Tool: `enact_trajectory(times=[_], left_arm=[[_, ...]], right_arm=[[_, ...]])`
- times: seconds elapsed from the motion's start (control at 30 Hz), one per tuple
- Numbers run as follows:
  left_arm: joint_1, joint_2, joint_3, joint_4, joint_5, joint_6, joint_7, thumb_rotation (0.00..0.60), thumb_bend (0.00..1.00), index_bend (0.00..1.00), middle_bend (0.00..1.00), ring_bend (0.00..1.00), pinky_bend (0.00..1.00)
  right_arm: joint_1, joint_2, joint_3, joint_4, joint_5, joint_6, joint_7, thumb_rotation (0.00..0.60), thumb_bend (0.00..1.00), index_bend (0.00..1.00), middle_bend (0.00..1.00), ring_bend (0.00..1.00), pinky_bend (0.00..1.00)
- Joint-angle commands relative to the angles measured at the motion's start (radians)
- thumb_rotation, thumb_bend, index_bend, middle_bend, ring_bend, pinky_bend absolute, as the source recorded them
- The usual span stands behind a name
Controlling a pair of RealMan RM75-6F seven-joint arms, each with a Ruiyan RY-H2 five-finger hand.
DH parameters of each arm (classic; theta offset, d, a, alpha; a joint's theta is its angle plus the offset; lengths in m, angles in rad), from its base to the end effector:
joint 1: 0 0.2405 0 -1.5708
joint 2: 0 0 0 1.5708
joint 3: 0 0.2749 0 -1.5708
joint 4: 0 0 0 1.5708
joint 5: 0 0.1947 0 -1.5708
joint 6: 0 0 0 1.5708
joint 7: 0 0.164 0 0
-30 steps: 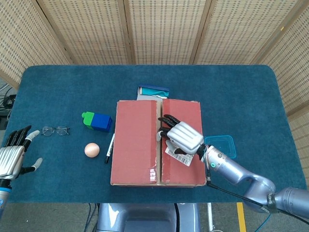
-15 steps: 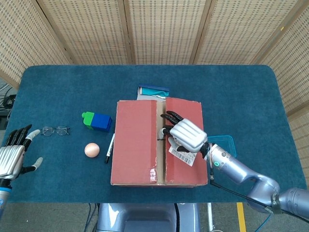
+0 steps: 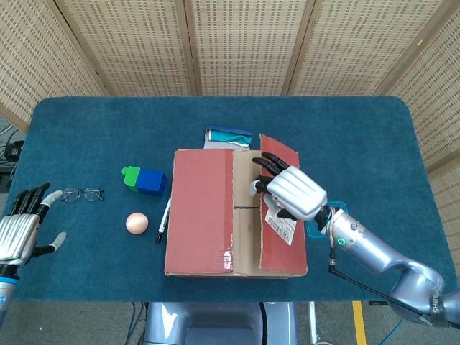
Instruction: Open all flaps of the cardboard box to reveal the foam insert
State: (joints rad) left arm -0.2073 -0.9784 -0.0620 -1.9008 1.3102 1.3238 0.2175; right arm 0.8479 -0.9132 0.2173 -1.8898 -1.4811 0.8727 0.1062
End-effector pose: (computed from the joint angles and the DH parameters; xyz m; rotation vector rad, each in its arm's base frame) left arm -0.2815 0.2308 0.1861 -1.4577 -0.9776 -0.7716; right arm -0.0650 -0.3524 0.1559 2.1432 -0.7243 1.1732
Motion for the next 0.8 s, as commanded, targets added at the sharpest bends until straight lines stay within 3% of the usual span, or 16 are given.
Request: enact_trajectory(times=[0.03,0.8], left_arm=[[0.000,0.001,-0.001,-0.002,0.003,0.003,0.001,0.558,0.33,0.13,0.00,0.00,0.00],[-0.005,-0.003,-0.001,0.000,0.010,0.004,0.007,0.556,0.33,0.13,0.00,0.00,0.00]], right_arm=[[-0.017,0.048,0.006,-0.020,0.004,0.012,-0.002,0.600,0.71,0.39,0.44,0.08,0.03],[-0.104,0.247,0.018,-0.046,0.017,0.039,0.032,0.600,0.67,0.39,0.44,0.08,0.04]])
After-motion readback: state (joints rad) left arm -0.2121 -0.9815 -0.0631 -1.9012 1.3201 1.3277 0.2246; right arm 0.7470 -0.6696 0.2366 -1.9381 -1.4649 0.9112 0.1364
